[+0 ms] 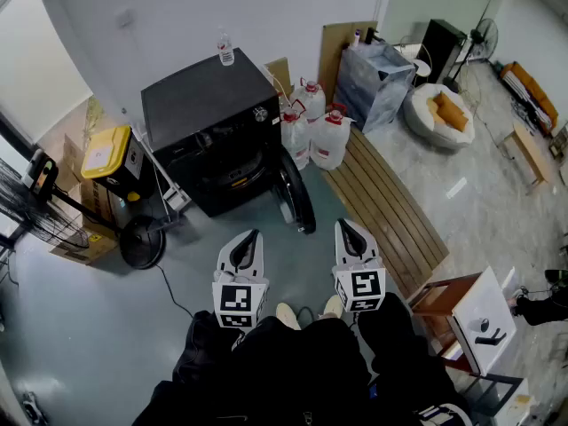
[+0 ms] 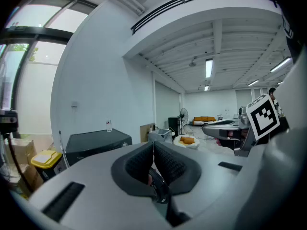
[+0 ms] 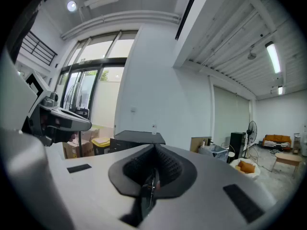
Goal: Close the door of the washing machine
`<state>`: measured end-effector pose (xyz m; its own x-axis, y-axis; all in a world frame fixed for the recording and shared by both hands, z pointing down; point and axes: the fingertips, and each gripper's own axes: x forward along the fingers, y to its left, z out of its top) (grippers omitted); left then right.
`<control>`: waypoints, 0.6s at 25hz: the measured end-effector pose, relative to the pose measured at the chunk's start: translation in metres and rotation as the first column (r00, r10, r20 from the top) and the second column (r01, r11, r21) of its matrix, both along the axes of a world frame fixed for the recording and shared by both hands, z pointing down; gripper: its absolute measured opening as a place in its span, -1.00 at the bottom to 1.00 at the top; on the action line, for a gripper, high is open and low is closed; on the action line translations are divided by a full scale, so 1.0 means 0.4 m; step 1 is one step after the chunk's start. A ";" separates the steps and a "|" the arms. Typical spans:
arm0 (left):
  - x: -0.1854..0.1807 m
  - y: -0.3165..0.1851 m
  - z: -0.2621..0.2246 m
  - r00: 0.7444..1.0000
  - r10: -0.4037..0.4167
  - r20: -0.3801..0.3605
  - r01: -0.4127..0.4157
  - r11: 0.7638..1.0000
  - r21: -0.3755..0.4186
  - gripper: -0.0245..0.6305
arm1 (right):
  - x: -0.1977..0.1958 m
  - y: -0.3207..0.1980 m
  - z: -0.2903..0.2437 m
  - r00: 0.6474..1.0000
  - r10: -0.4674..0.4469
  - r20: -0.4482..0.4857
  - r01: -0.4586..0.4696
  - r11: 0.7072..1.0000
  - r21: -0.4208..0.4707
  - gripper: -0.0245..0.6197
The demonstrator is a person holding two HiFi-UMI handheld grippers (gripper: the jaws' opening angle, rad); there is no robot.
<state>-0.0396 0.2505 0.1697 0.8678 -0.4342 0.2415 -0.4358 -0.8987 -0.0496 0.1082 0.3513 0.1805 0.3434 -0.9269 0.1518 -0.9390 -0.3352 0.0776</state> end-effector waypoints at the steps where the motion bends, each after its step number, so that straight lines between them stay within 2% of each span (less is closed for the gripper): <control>1: 0.000 0.001 0.001 1.000 0.003 -0.001 -0.003 1.000 0.000 -0.85 | 0.000 0.000 0.000 1.000 0.001 0.001 -0.001 1.000 0.001 -0.88; 8: 0.001 0.001 0.005 1.000 0.002 0.000 -0.002 1.000 0.001 -0.85 | -0.006 -0.005 0.003 1.000 -0.007 -0.006 0.007 1.000 -0.001 -0.87; 15: 0.025 -0.011 0.007 1.000 -0.016 -0.007 0.016 1.000 -0.001 -0.85 | 0.028 -0.021 0.003 1.000 -0.019 -0.003 0.019 1.000 -0.007 -0.87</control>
